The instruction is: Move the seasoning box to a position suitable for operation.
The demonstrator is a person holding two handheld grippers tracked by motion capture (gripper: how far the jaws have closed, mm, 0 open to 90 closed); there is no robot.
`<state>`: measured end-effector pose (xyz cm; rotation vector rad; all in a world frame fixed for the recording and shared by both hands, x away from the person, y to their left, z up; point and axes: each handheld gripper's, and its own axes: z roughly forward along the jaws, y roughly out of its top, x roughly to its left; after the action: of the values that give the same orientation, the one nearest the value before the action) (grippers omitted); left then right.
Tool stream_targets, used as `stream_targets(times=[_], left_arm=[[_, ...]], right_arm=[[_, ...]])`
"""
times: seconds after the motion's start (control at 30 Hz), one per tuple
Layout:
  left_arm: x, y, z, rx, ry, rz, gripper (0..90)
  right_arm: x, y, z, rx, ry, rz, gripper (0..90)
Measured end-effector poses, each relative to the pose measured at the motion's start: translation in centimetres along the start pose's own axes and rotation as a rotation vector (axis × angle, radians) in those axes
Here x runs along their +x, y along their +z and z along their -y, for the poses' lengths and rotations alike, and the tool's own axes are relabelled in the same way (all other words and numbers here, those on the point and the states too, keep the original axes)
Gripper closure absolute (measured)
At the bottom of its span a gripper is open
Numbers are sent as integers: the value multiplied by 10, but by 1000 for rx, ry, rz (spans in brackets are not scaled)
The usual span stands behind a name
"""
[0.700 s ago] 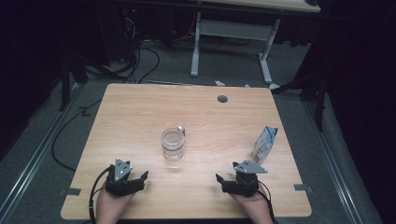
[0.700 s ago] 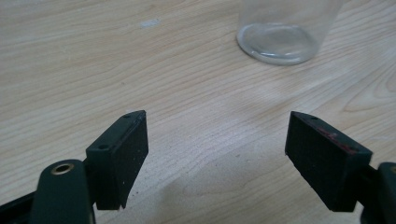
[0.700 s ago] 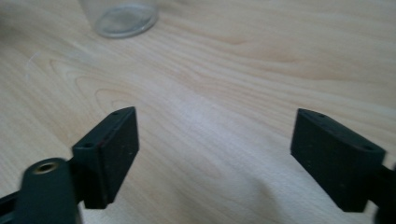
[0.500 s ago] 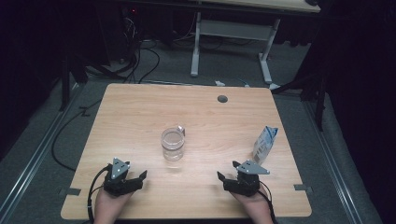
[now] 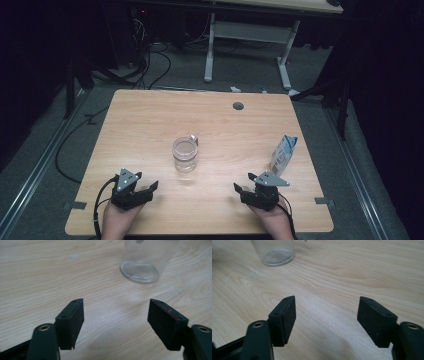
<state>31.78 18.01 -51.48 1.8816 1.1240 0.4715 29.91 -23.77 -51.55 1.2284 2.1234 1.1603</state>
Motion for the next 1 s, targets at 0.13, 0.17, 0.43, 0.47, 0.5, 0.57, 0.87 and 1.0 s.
stream_targets(times=[0.13,0.17,0.43,0.47,0.5,0.57,0.87,1.0], left_arm=[[-3,4,-5,-4,18,12,283],[-6,6,-7,3,49,-14,285],[-9,1,-10,-30,40,-7,348],[-10,1,-11,-26,43,-5,351],[-12,0,-11,-23,35,9,363],[-17,-2,-11,-41,41,22,380],[-30,-3,-18,-36,54,7,375],[-29,-4,-29,-51,40,17,382]], right_arm=[[-4,-3,2,3,3,39,343],[-4,-4,2,4,5,44,344],[-1,-3,-1,-10,-12,30,327],[-1,-3,-1,-8,-17,23,328],[-1,-3,-1,-2,-24,22,325],[-2,-2,0,10,-45,21,315],[-3,2,-2,21,-16,11,203],[-4,2,-2,33,-16,-2,196]])
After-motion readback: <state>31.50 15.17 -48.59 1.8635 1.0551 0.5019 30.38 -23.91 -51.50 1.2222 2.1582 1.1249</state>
